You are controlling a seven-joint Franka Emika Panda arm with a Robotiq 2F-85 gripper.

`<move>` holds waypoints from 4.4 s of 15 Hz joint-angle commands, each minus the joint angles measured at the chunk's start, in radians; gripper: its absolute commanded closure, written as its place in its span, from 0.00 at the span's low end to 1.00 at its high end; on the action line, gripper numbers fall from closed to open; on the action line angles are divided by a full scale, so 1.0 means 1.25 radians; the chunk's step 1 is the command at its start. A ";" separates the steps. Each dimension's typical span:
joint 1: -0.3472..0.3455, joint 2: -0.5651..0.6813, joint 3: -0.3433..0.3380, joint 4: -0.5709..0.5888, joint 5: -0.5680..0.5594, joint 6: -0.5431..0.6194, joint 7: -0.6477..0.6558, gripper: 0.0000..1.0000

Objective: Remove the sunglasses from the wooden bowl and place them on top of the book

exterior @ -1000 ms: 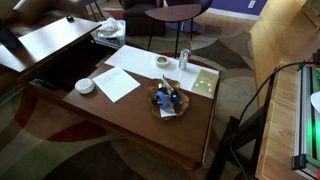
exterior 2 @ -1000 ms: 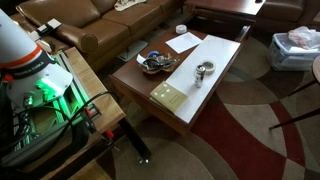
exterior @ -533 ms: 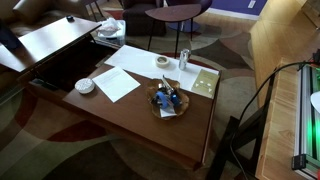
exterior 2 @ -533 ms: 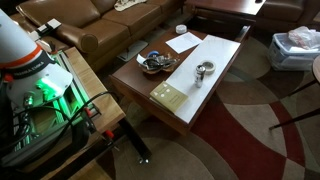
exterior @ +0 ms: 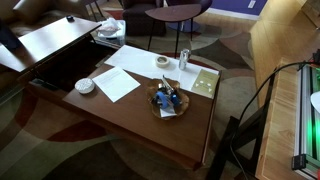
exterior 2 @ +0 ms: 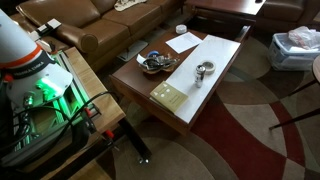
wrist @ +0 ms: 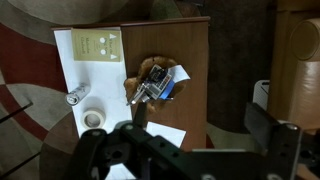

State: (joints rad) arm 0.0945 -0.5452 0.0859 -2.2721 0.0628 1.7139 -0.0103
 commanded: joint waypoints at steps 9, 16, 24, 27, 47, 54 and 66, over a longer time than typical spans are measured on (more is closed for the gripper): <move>-0.036 0.297 -0.031 0.060 0.038 0.223 0.063 0.00; -0.078 0.476 -0.073 0.051 0.134 0.307 0.172 0.00; -0.100 0.660 -0.062 0.055 0.406 0.357 0.166 0.00; -0.095 0.652 -0.068 0.044 0.377 0.356 0.175 0.00; -0.207 1.232 -0.042 0.414 0.655 0.469 -0.019 0.00; -0.210 1.241 -0.048 0.413 0.634 0.460 -0.009 0.00; -0.240 1.377 0.010 0.477 0.653 0.463 -0.104 0.20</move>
State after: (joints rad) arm -0.1762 1.1274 0.0578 -1.7151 0.8599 2.2943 -0.0722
